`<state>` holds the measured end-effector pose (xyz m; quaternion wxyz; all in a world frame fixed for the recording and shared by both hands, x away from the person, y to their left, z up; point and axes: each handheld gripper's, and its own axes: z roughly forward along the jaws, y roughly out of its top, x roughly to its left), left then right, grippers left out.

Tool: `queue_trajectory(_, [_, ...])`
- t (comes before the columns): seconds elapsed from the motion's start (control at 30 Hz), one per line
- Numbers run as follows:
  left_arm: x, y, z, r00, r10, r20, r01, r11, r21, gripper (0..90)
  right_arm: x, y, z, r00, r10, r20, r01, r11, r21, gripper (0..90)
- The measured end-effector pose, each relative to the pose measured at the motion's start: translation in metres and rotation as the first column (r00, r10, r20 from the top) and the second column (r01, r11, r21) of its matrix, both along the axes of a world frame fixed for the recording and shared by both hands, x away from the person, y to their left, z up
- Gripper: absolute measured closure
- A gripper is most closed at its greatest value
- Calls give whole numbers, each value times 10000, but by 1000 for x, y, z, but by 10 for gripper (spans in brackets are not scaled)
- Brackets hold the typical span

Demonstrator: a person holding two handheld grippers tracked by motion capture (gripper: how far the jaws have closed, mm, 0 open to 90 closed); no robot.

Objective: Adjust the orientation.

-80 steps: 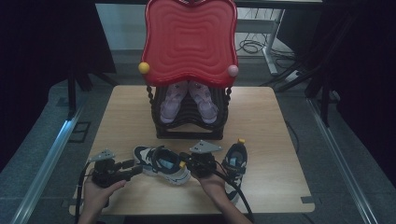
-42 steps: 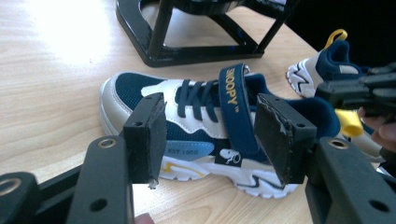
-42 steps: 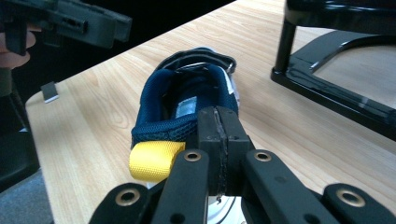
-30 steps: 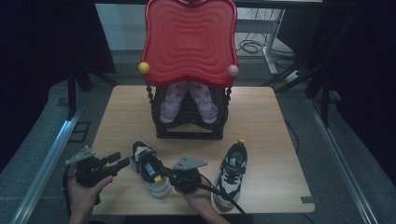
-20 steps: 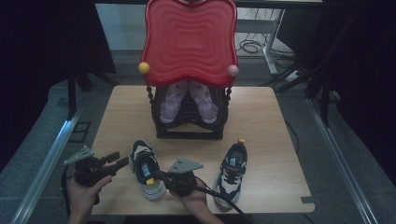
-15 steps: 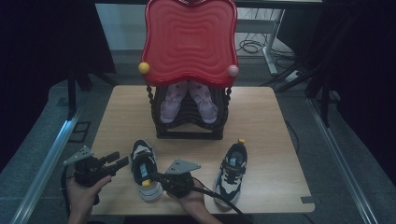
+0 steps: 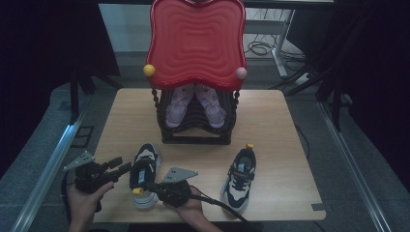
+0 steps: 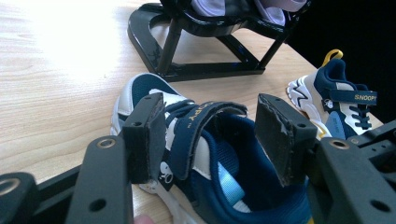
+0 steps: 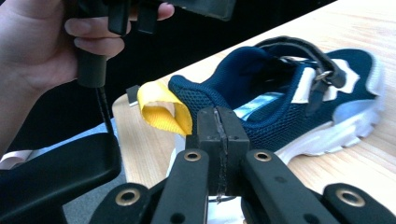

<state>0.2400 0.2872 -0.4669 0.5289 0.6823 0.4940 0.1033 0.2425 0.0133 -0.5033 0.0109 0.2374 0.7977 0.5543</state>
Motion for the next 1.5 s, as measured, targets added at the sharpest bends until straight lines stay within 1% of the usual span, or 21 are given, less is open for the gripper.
queue_trajectory(0.2, [-1, 3, 1, 10000, 45, 13, -45, 10000, -15, 432, -2, 13, -1, 9996, 267, -14, -267, 9996, -13, 896])
queue_trajectory(0.3, [-1, 4, 1, 10000, 74, 25, -74, 10000, -10, 432, -1, 20, -2, 9995, 324, -29, -324, 9995, 39, 895])
queue_trajectory(0.33, [-1, 5, 1, 10000, 76, 23, -76, 10000, -5, 432, -1, 22, -2, 9994, 340, -13, -340, 9994, -9, 896])
queue_trajectory(0.53, [-1, 5, -1, 10000, 15, -65, -15, 10000, 43, 429, -1, 34, -4, 9993, 387, -4, -387, 9993, 11, 895])
queue_trajectory(0.7, [-1, 5, 0, 10000, -31, -88, 32, 10000, 81, 425, -1, 41, -5, 9991, 425, -18, -425, 9991, 21, 895])
queue_trajectory(1.07, [-3, 10, 1, 9997, 232, 43, -232, 9997, 70, 426, 0, 52, -4, 9990, 445, -40, -444, 9990, 92, 895])
queue_trajectory(1.17, [-4, 12, 1, 9995, 305, 81, -305, 9995, 70, 426, -1, 48, -1, 9991, 414, 123, -414, 9991, 6, 895])
queue_trajectory(1.27, [-3, 12, 0, 9994, 352, 48, -353, 9993, 84, 426, -2, 39, 3, 9990, 337, 307, -333, 9994, -109, 895])
queue_trajectory(1.37, [-3, 12, -1, 9993, 381, 15, -381, 9992, 95, 426, -7, 27, 11, 9986, 310, 431, -305, 9995, -121, 895])
queue_trajectory(1.47, [-3, 11, -1, 9993, 375, -5, -375, 9992, 124, 426, -12, 11, 18, 9974, 234, 682, -211, 9992, -353, 895])
queue_trajectory(1.5, [-3, 11, -1, 9993, 374, -4, -374, 9992, 140, 426, -12, 5, 19, 9970, 170, 758, -143, 9993, -355, 895])
